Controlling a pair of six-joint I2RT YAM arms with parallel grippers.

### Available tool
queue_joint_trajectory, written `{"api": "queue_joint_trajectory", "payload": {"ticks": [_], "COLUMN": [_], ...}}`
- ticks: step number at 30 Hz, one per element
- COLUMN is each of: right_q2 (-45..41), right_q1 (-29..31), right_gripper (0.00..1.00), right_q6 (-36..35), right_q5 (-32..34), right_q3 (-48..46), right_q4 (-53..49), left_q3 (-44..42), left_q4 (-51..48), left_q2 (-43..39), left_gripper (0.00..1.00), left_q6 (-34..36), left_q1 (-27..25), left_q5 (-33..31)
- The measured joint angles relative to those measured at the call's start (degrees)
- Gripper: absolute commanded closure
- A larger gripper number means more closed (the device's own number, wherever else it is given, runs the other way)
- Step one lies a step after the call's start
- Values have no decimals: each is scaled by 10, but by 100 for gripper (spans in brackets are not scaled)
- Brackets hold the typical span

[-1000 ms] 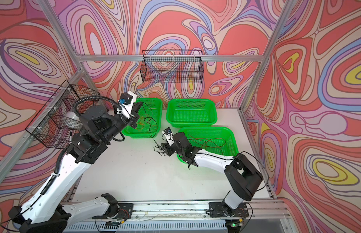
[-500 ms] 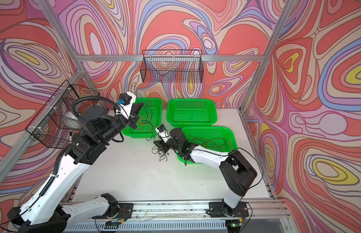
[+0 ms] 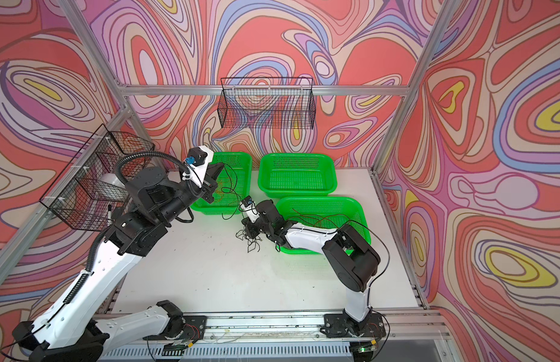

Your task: Untangle the cables

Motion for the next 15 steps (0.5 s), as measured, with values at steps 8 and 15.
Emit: {"api": "queue_joint_trajectory", "payload": {"ticks": [8,15], "right_q2": [-72,-97], "right_q1": [-9,-12], "right_gripper": [100,100], "right_q6": [-10,-49], "right_q5": [68,91], "right_q3": [-33,-22], "right_q4": [-32,-75], "left_q3": [-148,-313], "left_q4": [52,114], "left_q2": [-58,-103], "left_gripper": [100,100], "left_q6": [-70,-145], "left_q1": [101,169], "left_q5": [26,56]}}
